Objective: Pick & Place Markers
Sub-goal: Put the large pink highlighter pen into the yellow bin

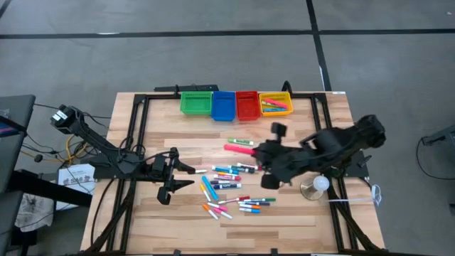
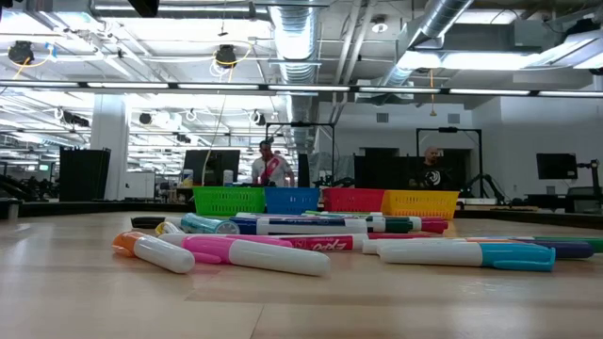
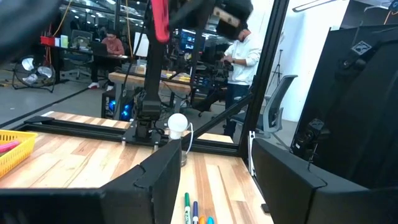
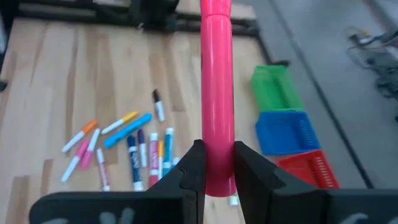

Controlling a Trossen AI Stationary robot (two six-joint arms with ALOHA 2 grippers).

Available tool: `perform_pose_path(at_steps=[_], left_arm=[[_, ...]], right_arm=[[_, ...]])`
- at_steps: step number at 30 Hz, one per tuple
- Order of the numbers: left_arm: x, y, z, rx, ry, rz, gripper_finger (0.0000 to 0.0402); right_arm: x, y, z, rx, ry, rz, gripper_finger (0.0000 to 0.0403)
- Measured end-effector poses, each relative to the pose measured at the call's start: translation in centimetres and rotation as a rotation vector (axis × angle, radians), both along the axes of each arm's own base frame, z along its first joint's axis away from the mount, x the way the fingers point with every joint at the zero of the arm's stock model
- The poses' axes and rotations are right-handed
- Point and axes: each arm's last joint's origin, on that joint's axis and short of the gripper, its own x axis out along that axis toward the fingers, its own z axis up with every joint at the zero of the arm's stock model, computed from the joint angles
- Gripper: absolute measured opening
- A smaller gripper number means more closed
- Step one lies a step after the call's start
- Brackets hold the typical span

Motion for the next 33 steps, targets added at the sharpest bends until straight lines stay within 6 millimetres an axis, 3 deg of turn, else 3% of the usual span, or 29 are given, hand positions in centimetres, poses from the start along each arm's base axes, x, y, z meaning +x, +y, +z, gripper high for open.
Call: perform_pose_path(at_steps=[6, 13, 19, 33], left_arm=[[0.0, 0.0, 0.0, 0.0, 0.0, 0.0, 0.0195], [0.0, 0.0, 0.0, 0.0, 0.0, 0.0, 0.0195], [0.0, 0.0, 0.0, 0.0, -0.001, 0.0, 0.0195], [0.0, 0.0, 0.0, 0.0, -0.001, 0.0, 0.0195]], right_arm=[[-2.0, 0.7, 1.2, -0.011, -0.076, -0.009, 0.0055], [-2.0, 1.5, 0.9, -0.028, -0.072, -0.001, 0.0055], [-0.6, 2.0, -0.3, -0.047, -0.032, -0.006, 0.0055], [5.3, 4.0, -5.1, -0.074, 0.074, 0.05, 0.0055]])
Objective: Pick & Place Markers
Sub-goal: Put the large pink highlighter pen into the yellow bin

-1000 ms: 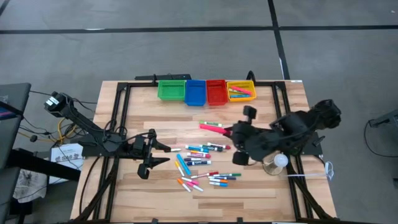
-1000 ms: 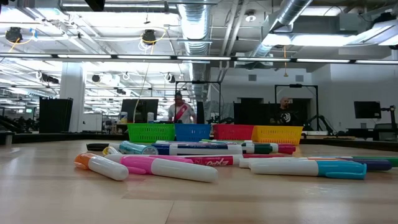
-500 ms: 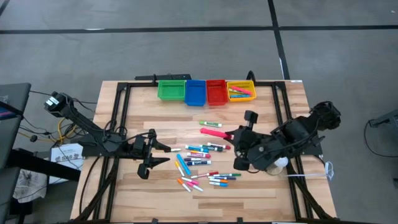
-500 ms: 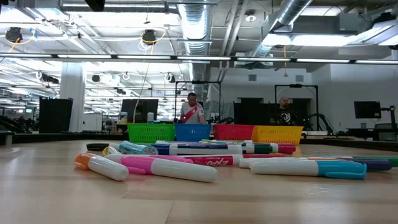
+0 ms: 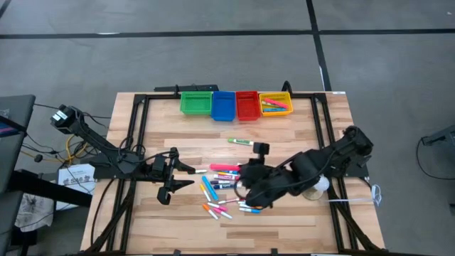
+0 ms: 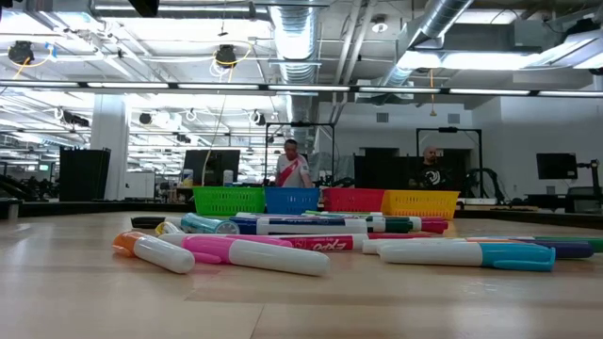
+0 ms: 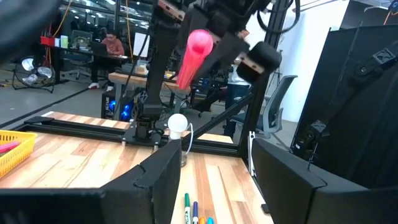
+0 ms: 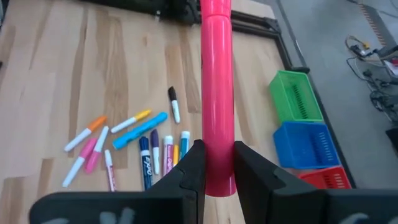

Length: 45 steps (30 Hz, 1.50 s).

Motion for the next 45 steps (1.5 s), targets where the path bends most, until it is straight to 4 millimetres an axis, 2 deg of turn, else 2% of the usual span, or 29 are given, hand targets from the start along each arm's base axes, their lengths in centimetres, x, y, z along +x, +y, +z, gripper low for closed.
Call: perform_pose_path(at_steps=[6, 12, 22, 28, 32, 39, 45], left_arm=[[0.0, 0.0, 0.0, 0.0, 0.0, 0.0, 0.0195], [-0.3, 0.3, 0.5, -0.014, -0.021, 0.008, 0.0195], [-2.0, 2.6, 1.2, 0.028, 0.039, 0.065, 0.0195], [-1.4, 4.3, 1.3, 0.005, 0.034, 0.164, 0.0195], [-0.7, 5.4, 1.0, 0.003, 0.054, 0.233, 0.0195], [0.2, 6.9, 0.6, -0.045, 0.072, 0.324, 0.0195], [0.6, 7.9, 0.3, -0.058, 0.081, 0.382, 0.0195]], right_arm=[[0.4, -1.0, 0.1, -0.001, 0.002, -0.029, 0.0055], [0.1, -3.5, 0.2, -0.034, 0.061, -0.098, 0.0056], [-0.4, -9.5, -0.6, -0.129, 0.294, -0.264, 0.0056], [-1.2, -14.5, -0.5, -0.107, 0.382, -0.21, 0.0056], [-3.2, -19.2, -1.1, -0.039, 0.375, -0.193, 0.0056], [-8.7, -27.4, -3.7, 0.094, 0.268, -0.313, 0.0056], [-11.9, -32.1, -6.8, 0.153, 0.271, -0.486, 0.0056]])
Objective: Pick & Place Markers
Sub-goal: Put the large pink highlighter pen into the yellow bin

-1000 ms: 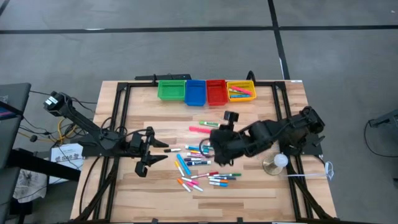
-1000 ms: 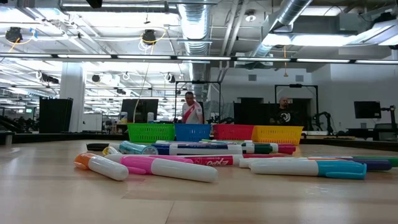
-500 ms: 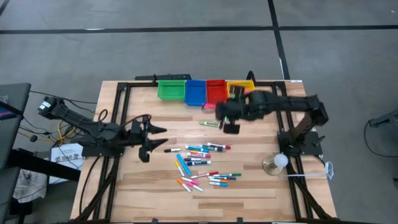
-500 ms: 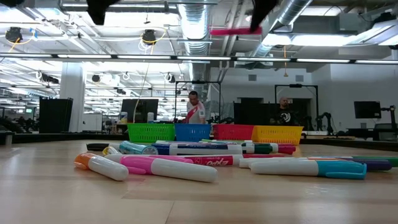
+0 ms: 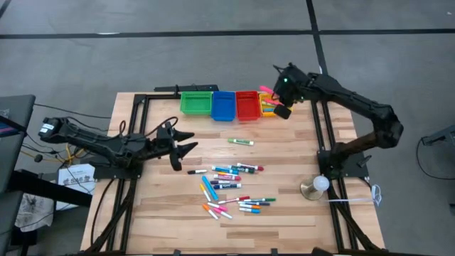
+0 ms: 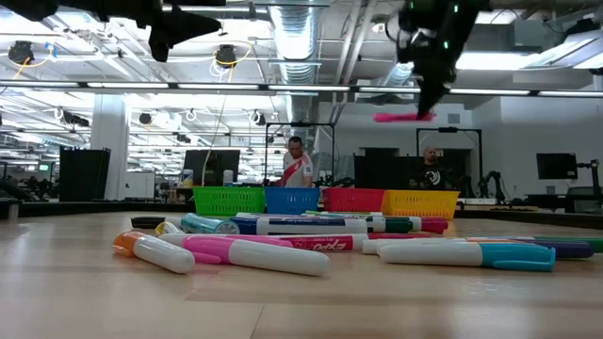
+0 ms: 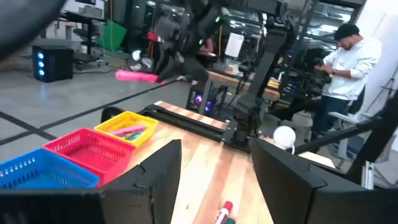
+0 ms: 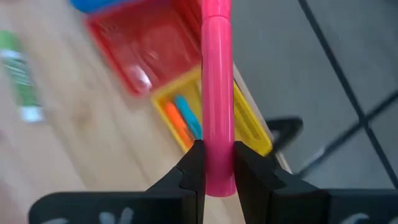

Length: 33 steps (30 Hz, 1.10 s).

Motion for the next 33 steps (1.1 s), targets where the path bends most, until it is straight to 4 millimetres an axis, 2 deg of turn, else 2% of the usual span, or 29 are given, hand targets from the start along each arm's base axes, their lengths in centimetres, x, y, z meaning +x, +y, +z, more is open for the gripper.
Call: perform_pose_path(at_steps=[5, 10, 19, 26, 33], left_arm=[[0.1, 0.8, 0.0, 0.0, 0.001, 0.044, 0.0195], [0.2, 1.5, 0.0, 0.0, 0.001, 0.081, 0.0195], [0.2, 1.7, 0.0, -0.007, -0.001, 0.09, 0.0195], [0.2, 1.7, 0.0, -0.029, -0.008, 0.088, 0.0195], [0.2, 1.6, 0.0, -0.029, -0.008, 0.088, 0.0195]], right_arm=[[-0.7, -2.9, -3.2, 0.091, 0.082, -0.016, 0.0056], [0.0, -5.0, -6.4, 0.157, 0.188, 0.027, 0.0056], [1.5, -6.7, -10.4, 0.182, 0.317, 0.084, 0.0056], [1.8, -7.2, -11.4, 0.172, 0.348, 0.069, 0.0066], [1.9, -7.3, -11.4, 0.166, 0.33, 0.05, 0.0113]])
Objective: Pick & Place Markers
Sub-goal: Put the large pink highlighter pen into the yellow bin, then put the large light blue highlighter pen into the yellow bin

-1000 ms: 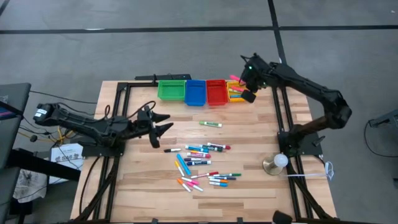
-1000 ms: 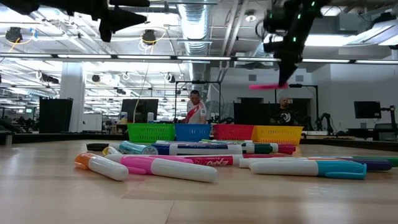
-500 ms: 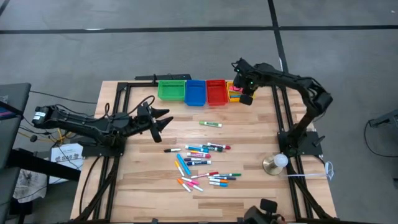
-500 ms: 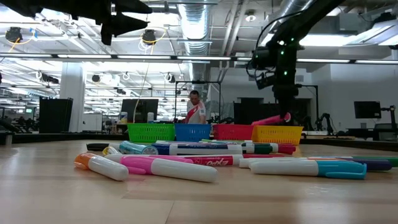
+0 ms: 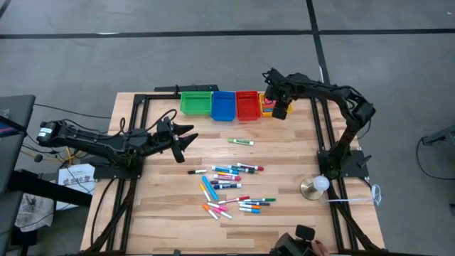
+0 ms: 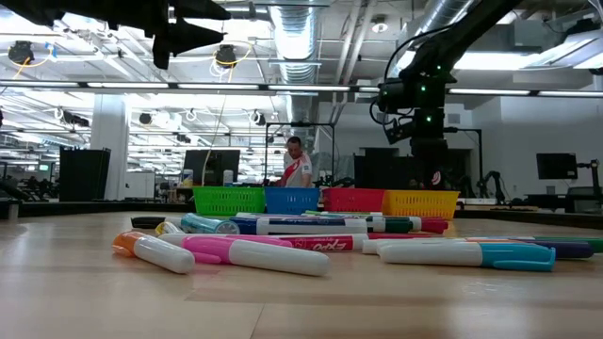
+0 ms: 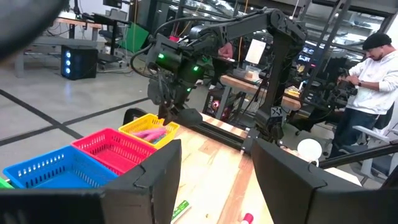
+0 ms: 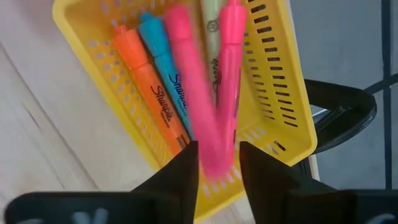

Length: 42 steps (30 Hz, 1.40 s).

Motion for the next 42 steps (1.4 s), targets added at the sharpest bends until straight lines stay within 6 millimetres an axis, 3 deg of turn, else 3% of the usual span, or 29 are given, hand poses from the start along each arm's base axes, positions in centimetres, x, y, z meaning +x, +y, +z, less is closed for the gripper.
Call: perform_pose_path(at_steps=[9, 17, 21, 29, 35, 42], left_arm=[[0.0, 0.0, 0.0, 0.0, -0.001, 0.0, 0.0195], [0.0, 0.0, 0.0, 0.0, 0.0, 0.0, 0.0195], [0.0, 0.0, 0.0, 0.0, 0.0, 0.0, 0.0195], [0.1, -0.3, 0.0, 0.003, 0.0, -0.104, 0.0195], [0.2, -0.7, -0.1, -0.018, 0.006, -0.249, 0.0195], [0.2, -1.1, -0.8, -0.122, 0.062, -0.4, 0.0195]], right_arm=[[0.0, 0.4, 0.5, -0.003, -0.008, -0.008, 0.0196], [-0.2, 2.6, 4.5, -0.092, -0.139, -0.017, 0.0206], [-0.4, 4.5, 6.9, -0.1, -0.26, -0.014, 0.0198], [0.2, 9.5, 10.3, 0.06, -0.538, 0.055, 0.0188], [2.1, 13.8, 10.6, 0.13, -0.566, 0.144, 0.0187], [5.7, 19.1, 9.5, 0.213, -0.597, 0.257, 0.0186]])
